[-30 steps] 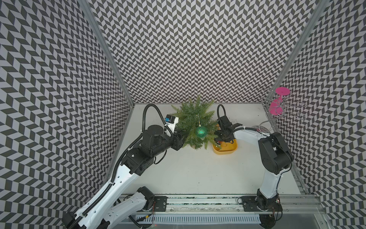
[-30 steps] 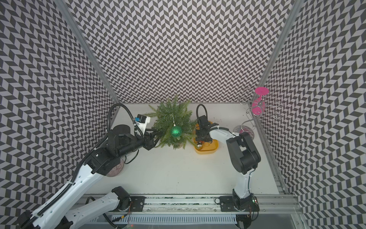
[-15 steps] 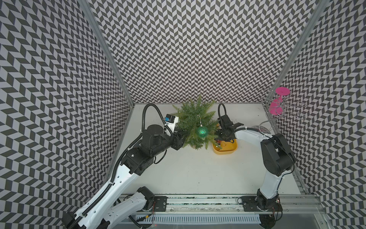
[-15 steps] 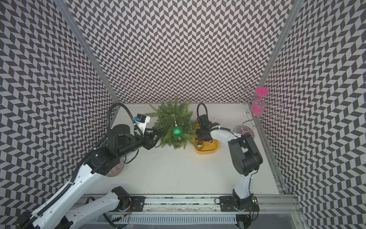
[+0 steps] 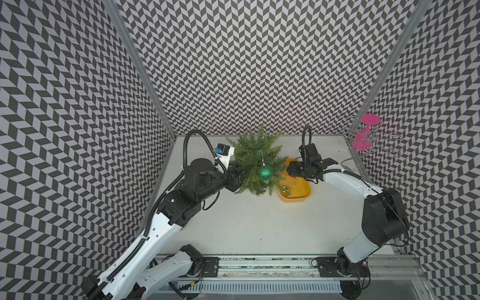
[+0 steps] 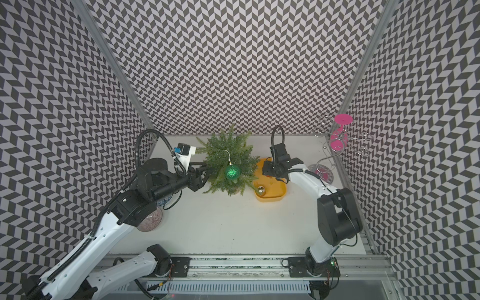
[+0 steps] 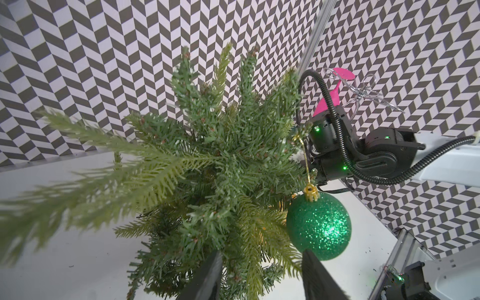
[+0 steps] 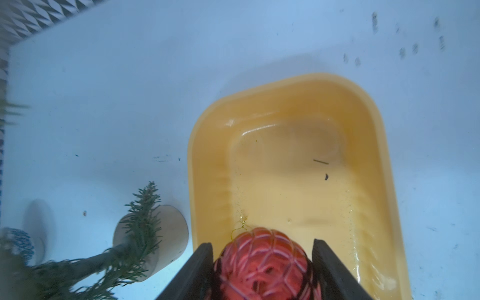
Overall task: Decorate the small christmas tree with ornaments
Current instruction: Pick up an ornament from the container.
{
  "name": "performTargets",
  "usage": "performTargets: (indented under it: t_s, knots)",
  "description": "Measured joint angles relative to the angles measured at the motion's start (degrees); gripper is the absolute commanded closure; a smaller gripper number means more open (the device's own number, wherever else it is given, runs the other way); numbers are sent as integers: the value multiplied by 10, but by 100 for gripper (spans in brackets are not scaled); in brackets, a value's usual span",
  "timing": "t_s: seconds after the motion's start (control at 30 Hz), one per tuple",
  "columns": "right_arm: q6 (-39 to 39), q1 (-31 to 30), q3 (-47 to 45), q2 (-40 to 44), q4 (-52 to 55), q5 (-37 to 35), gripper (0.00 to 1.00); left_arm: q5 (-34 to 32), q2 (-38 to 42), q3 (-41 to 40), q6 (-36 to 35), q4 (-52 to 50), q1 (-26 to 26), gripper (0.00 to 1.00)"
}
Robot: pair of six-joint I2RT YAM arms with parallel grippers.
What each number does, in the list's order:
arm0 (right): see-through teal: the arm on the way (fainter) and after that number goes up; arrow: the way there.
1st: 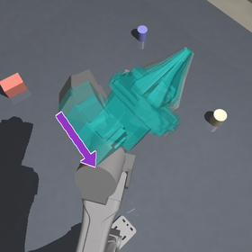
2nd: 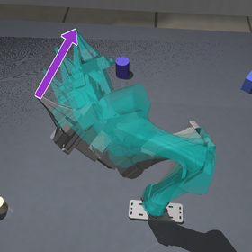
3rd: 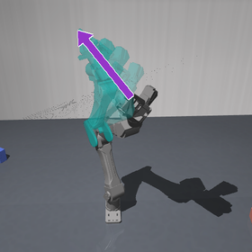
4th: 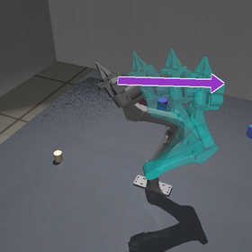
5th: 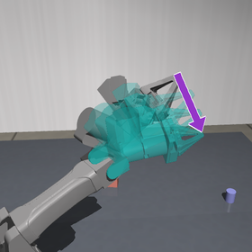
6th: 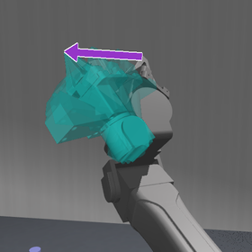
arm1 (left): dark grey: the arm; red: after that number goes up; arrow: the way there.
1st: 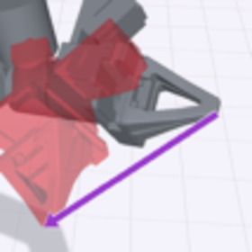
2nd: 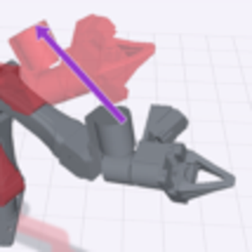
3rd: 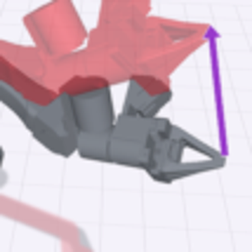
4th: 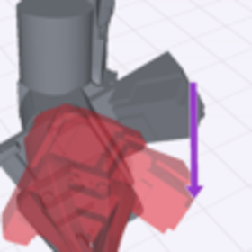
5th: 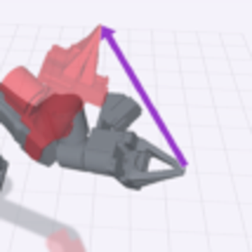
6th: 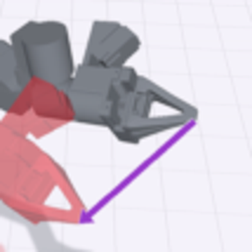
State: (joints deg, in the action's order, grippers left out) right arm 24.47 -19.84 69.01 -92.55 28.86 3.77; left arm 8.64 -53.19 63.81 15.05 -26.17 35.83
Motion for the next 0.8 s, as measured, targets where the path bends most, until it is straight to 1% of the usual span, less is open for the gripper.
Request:
performTargets:
  t_s: [0.17, 0.53, 0.8]
  knots:
    - [2, 16, 7, 55, 15, 10, 41, 6, -10, 14, 0, 8, 0, 48]
    - [2, 16, 50, 149, 24, 50, 41, 22, -30, 48, 0, 36, 0, 47]
    - [2, 16, 107, 165, 20, 92, 41, 33, -45, 56, 4, 52, 0, 47]
